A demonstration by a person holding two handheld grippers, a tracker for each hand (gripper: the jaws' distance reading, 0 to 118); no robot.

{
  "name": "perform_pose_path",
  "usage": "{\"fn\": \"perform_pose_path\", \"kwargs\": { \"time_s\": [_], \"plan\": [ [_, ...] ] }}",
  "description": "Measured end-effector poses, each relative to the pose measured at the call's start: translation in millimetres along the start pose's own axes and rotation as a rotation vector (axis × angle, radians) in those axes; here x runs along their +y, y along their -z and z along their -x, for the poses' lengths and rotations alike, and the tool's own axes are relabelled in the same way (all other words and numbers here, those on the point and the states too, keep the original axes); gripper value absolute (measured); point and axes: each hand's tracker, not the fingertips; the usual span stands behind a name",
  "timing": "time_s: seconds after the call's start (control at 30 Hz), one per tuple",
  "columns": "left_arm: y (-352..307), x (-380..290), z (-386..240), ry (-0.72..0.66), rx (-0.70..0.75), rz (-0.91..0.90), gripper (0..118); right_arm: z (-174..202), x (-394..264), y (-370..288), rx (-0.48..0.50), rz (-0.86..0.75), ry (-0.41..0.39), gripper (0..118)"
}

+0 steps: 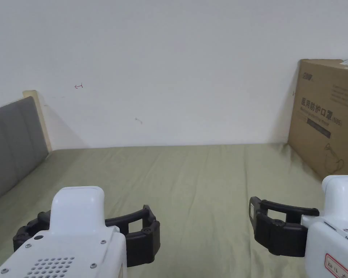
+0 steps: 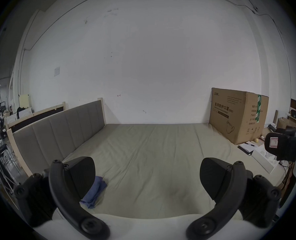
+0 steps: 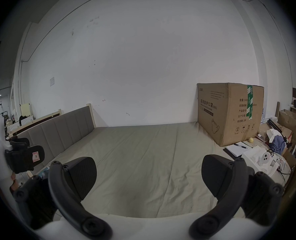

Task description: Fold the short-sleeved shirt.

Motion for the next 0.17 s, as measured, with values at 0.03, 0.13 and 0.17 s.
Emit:
{"fn": "perform_pose_path", "kwargs": {
  "time_s": [0.03, 0.13, 0.17],
  "plan": [
    [-0.7, -0.1, -0.1, -0.003, -0.003, -0.003, 118, -0.1, -0.1, 0.0, 0.000, 0.000, 0.001, 118],
    [-0.2, 0.5, -0.8, -0.004, -0.022, -0.004, 118, -0.6, -0.8, 0.8, -0.002, 0.000, 0.000, 118],
    [-0.6, 0.3, -1.4, -0.007, -0.030, -0.008, 118, -0.9, -0.9, 1.1, -0.002, 0.001, -0.001, 118]
  ]
}}
